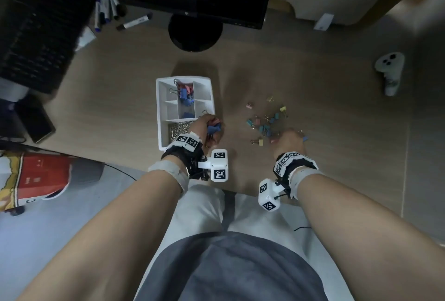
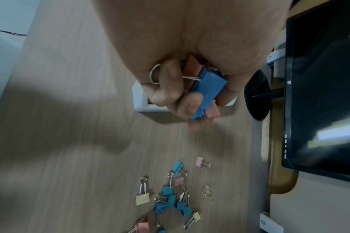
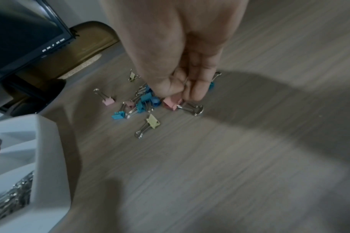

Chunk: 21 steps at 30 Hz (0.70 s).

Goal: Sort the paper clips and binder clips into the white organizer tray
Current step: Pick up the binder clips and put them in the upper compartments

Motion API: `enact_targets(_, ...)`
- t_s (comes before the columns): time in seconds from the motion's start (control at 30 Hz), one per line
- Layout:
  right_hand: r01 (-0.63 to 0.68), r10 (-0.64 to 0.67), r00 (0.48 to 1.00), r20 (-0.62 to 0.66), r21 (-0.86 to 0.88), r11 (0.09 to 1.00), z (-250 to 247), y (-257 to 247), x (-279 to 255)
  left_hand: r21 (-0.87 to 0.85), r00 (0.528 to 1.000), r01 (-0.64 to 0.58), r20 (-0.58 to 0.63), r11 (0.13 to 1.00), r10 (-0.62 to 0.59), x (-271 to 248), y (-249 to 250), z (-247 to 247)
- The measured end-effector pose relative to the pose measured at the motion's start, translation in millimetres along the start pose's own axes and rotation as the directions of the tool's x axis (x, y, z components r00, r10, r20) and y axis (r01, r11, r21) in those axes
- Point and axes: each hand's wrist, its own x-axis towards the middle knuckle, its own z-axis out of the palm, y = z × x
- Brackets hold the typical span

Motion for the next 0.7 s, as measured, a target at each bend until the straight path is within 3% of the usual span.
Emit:
enact_targets(0.07, 0.017, -0.017, 1.0, 0.005, 0.024, 1.0, -3.8, -4.0, -3.3, 0.006, 0.998, -0.012, -0.065, 1.0, 0.012, -0.7, 3.7, -1.2)
enact_targets(0.2, 0.061, -0.055, 0.997, 0.055, -0.107, 0.992, 0.2, 2.3, -7.9, 0.051, 0.989, -0.013, -0.145, 0.999, 0.021, 5.2, 6.2, -5.6)
enact_targets(0.43, 0.042, -0.04, 0.998, 0.048, -0.051, 0.998, 3.5, -2.2, -4.0, 0.144, 0.98, -0.067, -0.177, 0.987, 0.092, 12.7, -1.7, 2.1)
enact_targets(0.53, 0.051, -0.051, 0.998, 0.024, 0.001, 0.999, -3.6, -23.9, -7.6, 0.158, 0.986, -0.061, -0.144, 0.986, 0.084, 16.5, 7.2, -0.1)
enact_targets(0.6, 0.102, -0.103, 0.995, 0.013, 0.089, 0.991, -7.4, -47.5, -14.0, 0.158, 0.997, -0.054, -0.043, 0.986, 0.062, 15.4, 17.0, -6.5)
enact_targets(0.7, 0.181, -0.218, 0.97, 0.112, 0.27, 0.946, -9.1, -93.6, -18.3, 0.079, 0.999, -0.049, -0.005, 0.996, 0.049, 8.0, 40.5, -19.5)
